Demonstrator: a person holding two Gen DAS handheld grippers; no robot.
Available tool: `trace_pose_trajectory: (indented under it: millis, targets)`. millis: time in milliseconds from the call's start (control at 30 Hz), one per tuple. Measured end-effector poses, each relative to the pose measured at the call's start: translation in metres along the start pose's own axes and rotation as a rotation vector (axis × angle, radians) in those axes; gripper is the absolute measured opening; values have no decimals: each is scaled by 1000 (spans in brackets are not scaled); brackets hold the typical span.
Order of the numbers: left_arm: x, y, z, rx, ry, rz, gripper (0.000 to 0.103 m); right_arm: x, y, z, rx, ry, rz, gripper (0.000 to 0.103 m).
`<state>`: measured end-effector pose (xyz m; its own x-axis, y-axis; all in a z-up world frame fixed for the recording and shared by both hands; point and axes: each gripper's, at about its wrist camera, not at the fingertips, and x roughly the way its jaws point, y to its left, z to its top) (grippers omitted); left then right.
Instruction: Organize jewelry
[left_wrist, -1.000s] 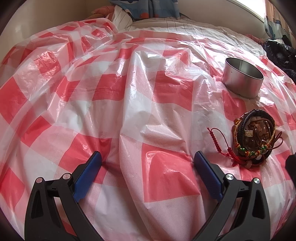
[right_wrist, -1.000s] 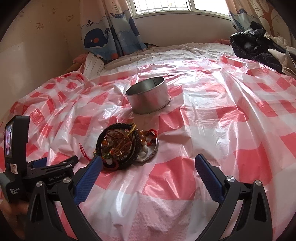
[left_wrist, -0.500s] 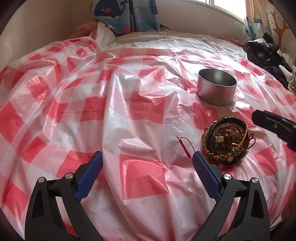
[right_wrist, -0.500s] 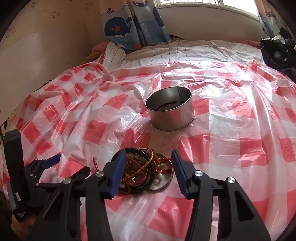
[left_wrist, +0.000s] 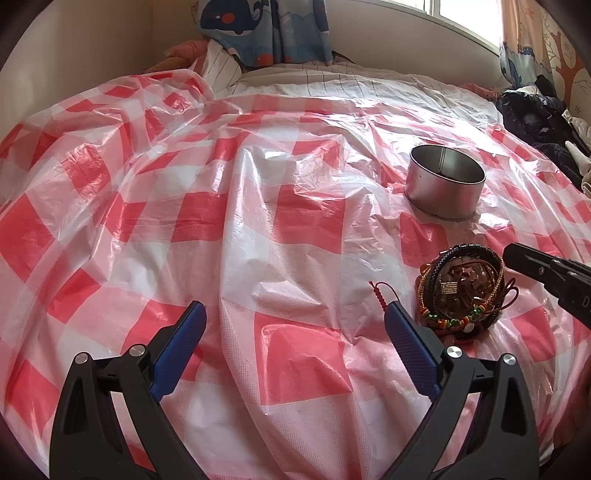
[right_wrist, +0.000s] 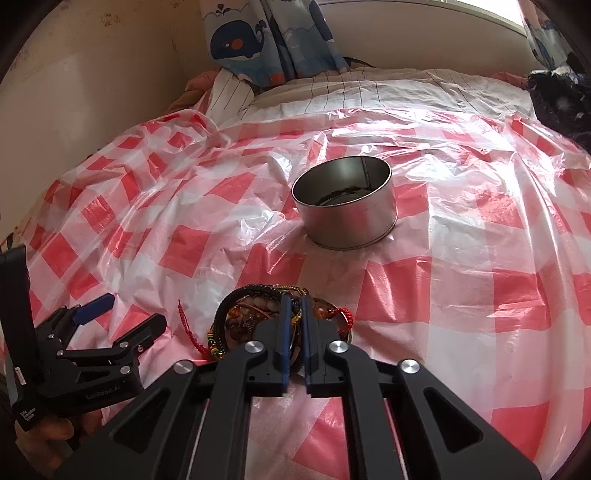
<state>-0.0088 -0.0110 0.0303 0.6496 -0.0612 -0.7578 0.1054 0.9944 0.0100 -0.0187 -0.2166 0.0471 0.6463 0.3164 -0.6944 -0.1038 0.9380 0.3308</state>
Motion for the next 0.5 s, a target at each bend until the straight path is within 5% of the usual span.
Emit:
trace_pose_trajectory:
  millis: [67, 133, 200, 333, 500]
  targets:
    - [1, 0, -1, 0, 3, 0, 93, 1, -2, 0, 15, -4, -6, 53]
    - [1, -2, 0, 5, 3, -1, 93, 6, -2, 1, 12, 10, -8, 42]
    - [1, -3, 0, 10, 3, -1, 93, 13, -3, 0, 16, 33, -11, 16]
    - [2, -3, 0, 7, 2, 1, 93, 10, 5, -2, -22, 13, -14, 8]
    - [2, 0, 1, -2, 0, 12, 93, -26, 25, 0, -104, -139, 29, 4]
